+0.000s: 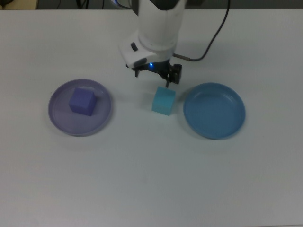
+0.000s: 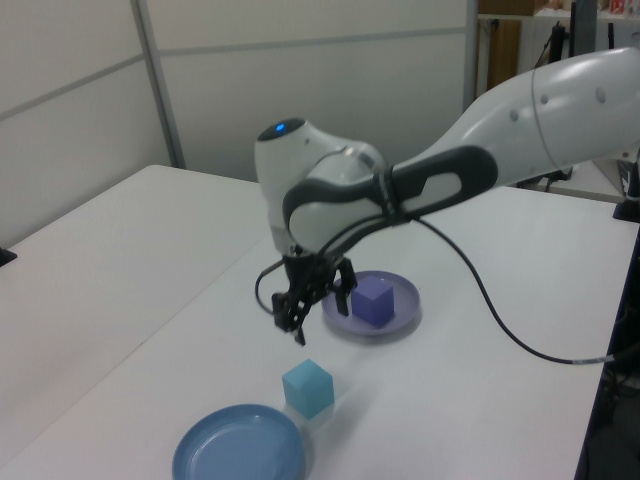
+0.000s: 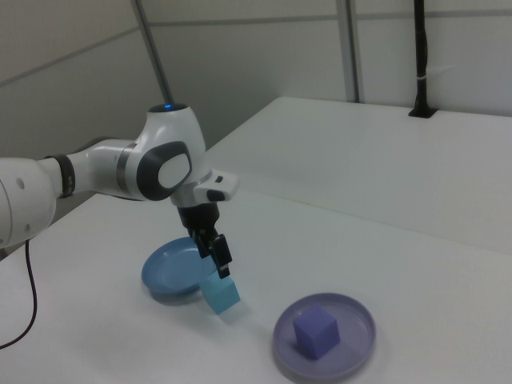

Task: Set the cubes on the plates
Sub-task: 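Move the gripper over the light-blue cube and lower around it, then close the gripper on the light-blue cube and lift it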

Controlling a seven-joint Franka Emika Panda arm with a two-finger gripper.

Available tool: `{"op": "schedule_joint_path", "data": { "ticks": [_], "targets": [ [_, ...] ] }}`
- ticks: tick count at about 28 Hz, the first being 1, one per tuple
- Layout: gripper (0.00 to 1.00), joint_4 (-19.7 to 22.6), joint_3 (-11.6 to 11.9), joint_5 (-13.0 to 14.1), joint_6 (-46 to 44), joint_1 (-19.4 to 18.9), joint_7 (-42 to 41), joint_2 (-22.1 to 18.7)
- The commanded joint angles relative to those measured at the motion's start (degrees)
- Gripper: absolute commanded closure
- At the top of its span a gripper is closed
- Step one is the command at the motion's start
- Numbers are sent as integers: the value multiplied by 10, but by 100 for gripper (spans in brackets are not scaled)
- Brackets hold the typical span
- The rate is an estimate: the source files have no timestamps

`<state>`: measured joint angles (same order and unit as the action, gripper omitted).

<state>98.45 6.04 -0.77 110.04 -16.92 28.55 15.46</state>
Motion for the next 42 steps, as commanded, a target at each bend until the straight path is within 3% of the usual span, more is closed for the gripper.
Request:
{"op": "schedule_joint_path", "data": {
  "ticks": [1, 11, 20, 22, 25, 26, 33, 42],
  "targets": [
    [0, 8, 6, -18, 39, -22, 53, 23],
    [0, 4, 6, -42, 77, -52, 94, 68],
    [0, 3, 6, -42, 85, -55, 92, 85],
    [14, 3, 7, -43, 85, -54, 90, 87],
    [86, 3, 8, -43, 85, -52, 87, 87],
    [100, 3, 8, -42, 85, -52, 87, 87],
    [100, -2, 8, -41, 83, -52, 92, 83],
    [100, -13, 9, -33, 57, -52, 95, 41]
  ]
}}
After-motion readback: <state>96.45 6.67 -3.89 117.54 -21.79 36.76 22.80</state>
